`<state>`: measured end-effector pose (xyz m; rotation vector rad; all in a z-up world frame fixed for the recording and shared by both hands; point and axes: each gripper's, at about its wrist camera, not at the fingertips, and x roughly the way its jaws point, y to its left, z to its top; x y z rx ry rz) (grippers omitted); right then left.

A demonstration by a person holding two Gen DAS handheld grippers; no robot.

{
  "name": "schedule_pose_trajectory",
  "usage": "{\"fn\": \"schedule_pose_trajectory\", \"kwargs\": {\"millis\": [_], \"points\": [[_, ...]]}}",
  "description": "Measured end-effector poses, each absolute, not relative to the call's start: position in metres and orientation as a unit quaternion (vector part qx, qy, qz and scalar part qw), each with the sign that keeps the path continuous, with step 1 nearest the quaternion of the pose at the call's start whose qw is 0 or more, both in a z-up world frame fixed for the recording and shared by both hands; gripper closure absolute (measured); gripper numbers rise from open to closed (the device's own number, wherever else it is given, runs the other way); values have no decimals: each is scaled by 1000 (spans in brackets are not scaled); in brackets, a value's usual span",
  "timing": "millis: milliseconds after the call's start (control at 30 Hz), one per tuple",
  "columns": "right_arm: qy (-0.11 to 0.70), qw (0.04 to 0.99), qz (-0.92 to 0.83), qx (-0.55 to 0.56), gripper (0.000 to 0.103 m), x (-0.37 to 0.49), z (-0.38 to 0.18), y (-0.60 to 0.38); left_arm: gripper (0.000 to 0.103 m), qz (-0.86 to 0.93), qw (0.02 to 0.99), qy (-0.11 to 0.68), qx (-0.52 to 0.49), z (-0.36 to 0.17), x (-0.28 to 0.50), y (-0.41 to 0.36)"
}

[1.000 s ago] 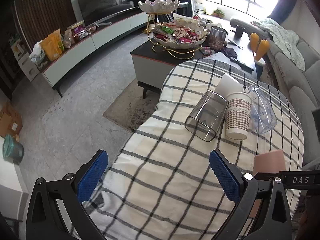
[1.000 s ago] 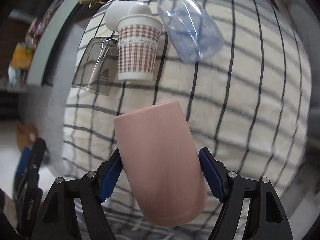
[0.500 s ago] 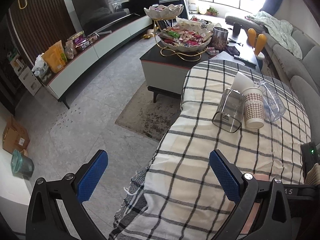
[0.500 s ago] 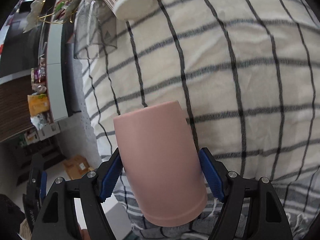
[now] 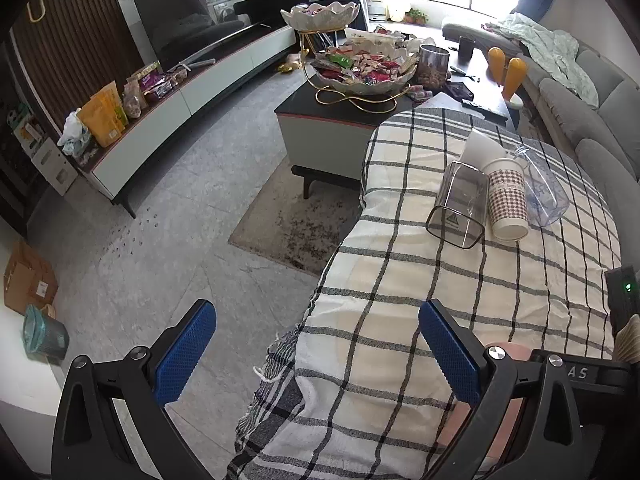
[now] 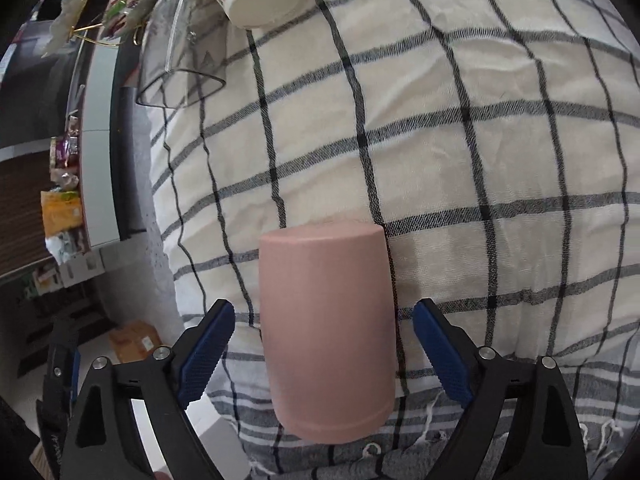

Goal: Flip cup upside down
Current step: 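Pass the pink cup from the right gripper into the left gripper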

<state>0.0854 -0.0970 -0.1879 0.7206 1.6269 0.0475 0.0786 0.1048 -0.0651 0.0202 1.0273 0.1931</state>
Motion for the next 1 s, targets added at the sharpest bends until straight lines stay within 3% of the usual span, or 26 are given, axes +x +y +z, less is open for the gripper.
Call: {"fn": "schedule_pose_trajectory", "kwargs": {"millis": [267,567,767,1000], "points": [[647,703,-11,297,12,66,-137,-127,0,16,856,516,-4,-59,75,80],[515,827,-132,183,9,10,-51,-206,0,-107,741,662,48,-108,81,-11],[492,840,-143,180,9,5,-46,-228,0,-115,668,723,132,-134,88,-48],[518,820,-118,214,9,22,-64,-243,0,-95,596,778,173,-162,103,-67]]}}
